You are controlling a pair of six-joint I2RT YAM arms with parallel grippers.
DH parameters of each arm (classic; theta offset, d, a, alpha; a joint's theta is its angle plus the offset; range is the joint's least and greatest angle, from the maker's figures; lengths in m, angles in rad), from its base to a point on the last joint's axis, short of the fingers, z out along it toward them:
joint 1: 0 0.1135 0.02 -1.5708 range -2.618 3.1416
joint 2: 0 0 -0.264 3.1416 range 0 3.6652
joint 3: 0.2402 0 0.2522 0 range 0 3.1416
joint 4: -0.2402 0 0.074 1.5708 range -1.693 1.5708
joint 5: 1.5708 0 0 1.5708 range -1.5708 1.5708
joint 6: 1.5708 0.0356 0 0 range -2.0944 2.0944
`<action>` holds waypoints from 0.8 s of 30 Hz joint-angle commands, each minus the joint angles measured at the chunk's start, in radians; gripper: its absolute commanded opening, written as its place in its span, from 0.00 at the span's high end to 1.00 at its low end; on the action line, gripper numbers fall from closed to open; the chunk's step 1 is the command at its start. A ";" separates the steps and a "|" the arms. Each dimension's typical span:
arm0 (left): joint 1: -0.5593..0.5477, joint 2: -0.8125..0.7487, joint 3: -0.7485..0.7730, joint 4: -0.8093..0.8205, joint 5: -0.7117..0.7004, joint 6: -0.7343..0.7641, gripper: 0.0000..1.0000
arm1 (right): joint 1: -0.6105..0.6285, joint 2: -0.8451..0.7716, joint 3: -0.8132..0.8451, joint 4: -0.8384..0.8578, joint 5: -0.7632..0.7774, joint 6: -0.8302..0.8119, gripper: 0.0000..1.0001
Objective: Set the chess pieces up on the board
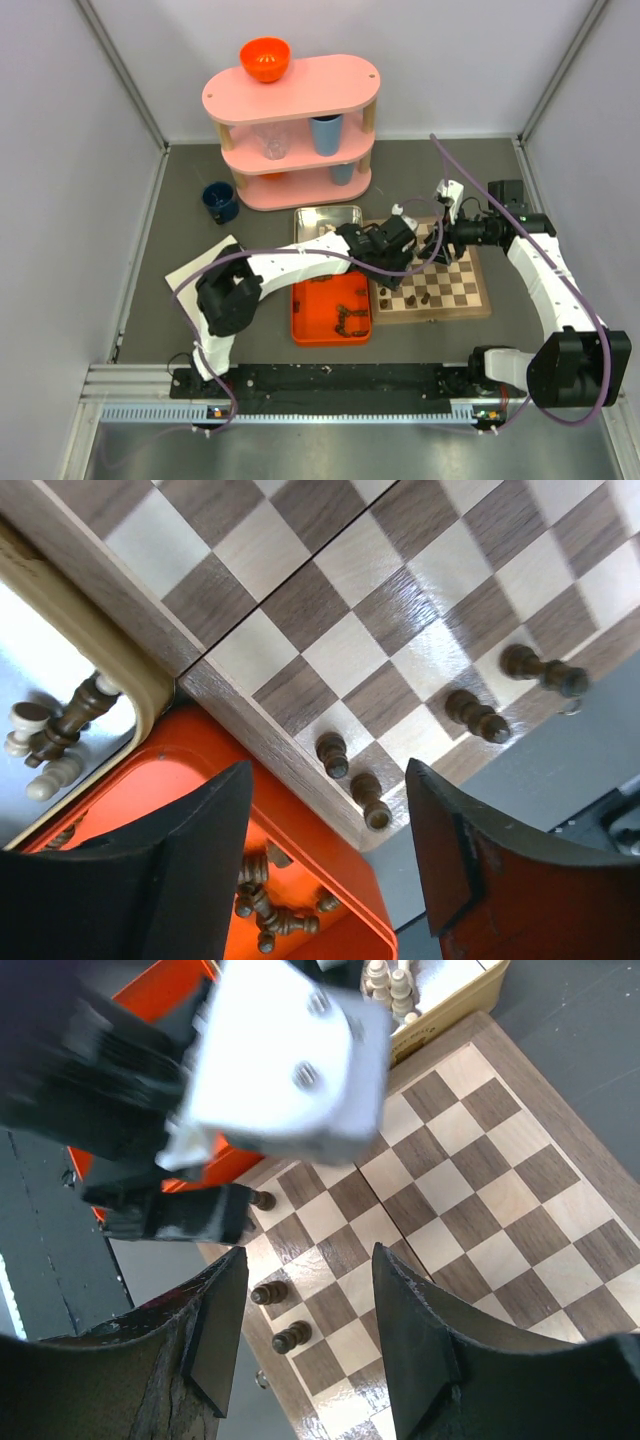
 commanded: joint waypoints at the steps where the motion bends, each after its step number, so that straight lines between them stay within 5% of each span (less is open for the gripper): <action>1: -0.007 -0.163 -0.035 0.082 -0.051 0.005 0.30 | -0.007 -0.035 -0.006 0.016 -0.006 -0.023 0.47; 12: 0.021 -0.422 -0.183 0.210 -0.137 0.014 0.20 | -0.050 -0.093 -0.016 0.009 -0.061 -0.065 0.46; 18: 0.114 -0.669 -0.411 0.304 -0.115 0.053 0.13 | -0.041 -0.095 0.014 -0.019 -0.139 -0.111 0.34; 24: 0.310 -0.985 -0.632 0.364 -0.080 0.134 0.01 | 0.181 -0.035 0.119 -0.099 -0.009 -0.160 0.30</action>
